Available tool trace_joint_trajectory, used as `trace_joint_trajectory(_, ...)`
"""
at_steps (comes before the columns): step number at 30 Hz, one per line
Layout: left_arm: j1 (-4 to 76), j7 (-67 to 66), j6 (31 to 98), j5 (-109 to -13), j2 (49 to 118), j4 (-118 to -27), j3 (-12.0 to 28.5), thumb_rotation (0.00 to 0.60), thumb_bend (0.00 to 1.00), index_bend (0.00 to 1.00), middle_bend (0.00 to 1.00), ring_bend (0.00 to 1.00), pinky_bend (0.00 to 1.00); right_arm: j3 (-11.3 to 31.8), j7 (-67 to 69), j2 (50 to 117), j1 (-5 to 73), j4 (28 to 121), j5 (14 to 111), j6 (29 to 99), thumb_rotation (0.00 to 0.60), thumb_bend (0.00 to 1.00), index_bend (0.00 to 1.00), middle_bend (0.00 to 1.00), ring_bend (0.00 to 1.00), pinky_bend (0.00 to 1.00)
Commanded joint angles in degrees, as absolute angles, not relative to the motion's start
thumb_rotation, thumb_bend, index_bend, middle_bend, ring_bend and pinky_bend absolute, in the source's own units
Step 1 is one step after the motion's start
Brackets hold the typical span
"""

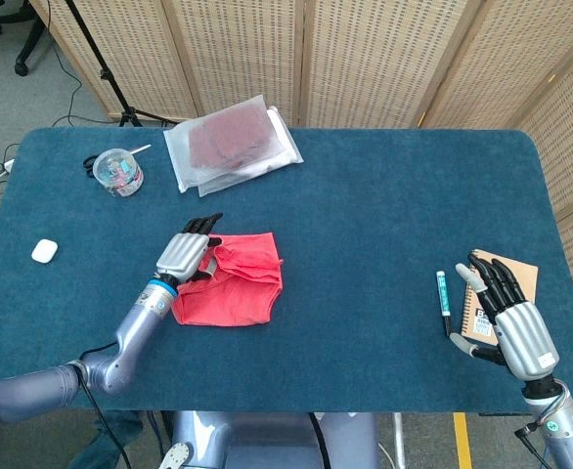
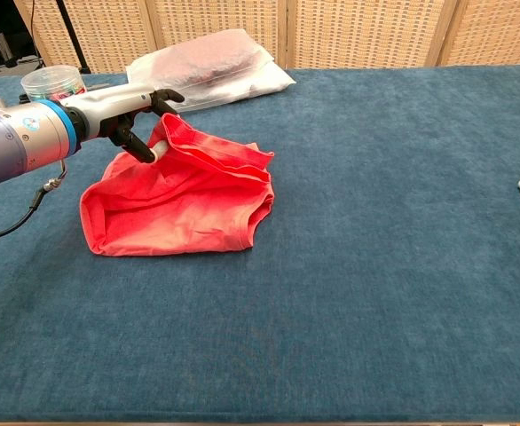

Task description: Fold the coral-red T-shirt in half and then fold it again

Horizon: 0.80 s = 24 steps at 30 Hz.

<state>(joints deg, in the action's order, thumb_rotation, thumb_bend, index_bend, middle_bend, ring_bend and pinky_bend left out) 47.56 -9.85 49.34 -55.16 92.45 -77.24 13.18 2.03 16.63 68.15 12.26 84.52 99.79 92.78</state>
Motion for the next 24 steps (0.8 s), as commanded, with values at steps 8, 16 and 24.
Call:
trace_joint_trajectory(8,47.16,-15.11,51.91,-49.88,89.79,-88.86,13.34,0.600,0.57,0.69,0.00,0.00,0.00,1.95,16.45,68.04,12.24,84.74,100.02,92.82,0.600,0.00,0.00,0.00,0.00,0.00)
trace_joint_trajectory(16,48.52,-19.46,54.23,-45.60,92.80,-91.25,13.15,0.600,0.56,0.69,0.00,0.00,0.00,1.76,16.13,68.03,12.28,84.85,100.17,92.55,0.600,0.00,0.00,0.00,0.00,0.00)
trace_joint_trajectory(24,49.34,-20.05,54.75,-42.71,96.02,-92.06,13.36,0.600,0.56,0.69,0.00,0.00,0.00,1.77,16.28,67.89,12.24,84.90,100.10,92.57,0.600,0.00,0.00,0.00,0.00,0.00)
